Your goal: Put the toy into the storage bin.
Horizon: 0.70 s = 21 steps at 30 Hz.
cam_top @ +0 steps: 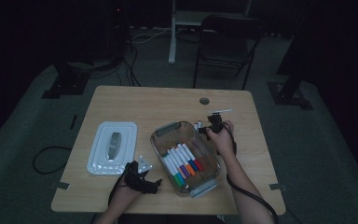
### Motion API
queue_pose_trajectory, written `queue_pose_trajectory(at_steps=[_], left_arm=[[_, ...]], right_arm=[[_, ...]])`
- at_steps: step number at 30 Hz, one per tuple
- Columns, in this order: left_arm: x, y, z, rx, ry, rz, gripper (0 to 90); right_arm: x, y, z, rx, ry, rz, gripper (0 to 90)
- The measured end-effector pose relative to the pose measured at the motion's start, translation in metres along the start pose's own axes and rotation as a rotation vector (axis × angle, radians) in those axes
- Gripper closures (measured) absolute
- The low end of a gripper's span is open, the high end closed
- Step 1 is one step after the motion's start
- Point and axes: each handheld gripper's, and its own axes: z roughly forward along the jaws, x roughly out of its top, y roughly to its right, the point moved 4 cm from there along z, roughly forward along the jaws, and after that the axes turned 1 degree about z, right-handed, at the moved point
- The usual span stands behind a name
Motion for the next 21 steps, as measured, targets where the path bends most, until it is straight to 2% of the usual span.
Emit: queue_pose_trajectory(at_steps=[3,8,10,12,15,17,21], left_arm=[[0.000,0.000,0.000,0.000,0.000,0.000,1.9],[0.000,0.000,0.000,0.000,0.000,-0.001,1.9],[0.000,0.000,0.000,0.000,0.000,0.000,1.9],[0.000,0.000,0.000,0.000,0.000,0.000,1.9],[0.000,0.000,0.000,0.000,0.000,0.000,1.9],[0.000,0.000,0.000,0.000,0.000,0.000,1.9],[0.000,0.000,0.000,0.000,0.000,0.000,1.9]], right_arm=[[0.000,0.001,0.000,0.000,-0.007,0.017,61.1],[0.000,0.000,0.003,-0.004,-0.014,0.019,60.9],[-0.001,0.000,0.005,-0.022,-0.025,0.011,62.8],[-0.002,0.002,0.006,-0.030,-0.037,0.030,69.1],[-0.004,0.008,0.001,-0.066,-0.048,0.067,75.9],[-0.006,0.013,-0.002,-0.081,-0.049,0.085,76.4],[-0.009,0.020,-0.013,-0.058,-0.046,0.099,76.5]])
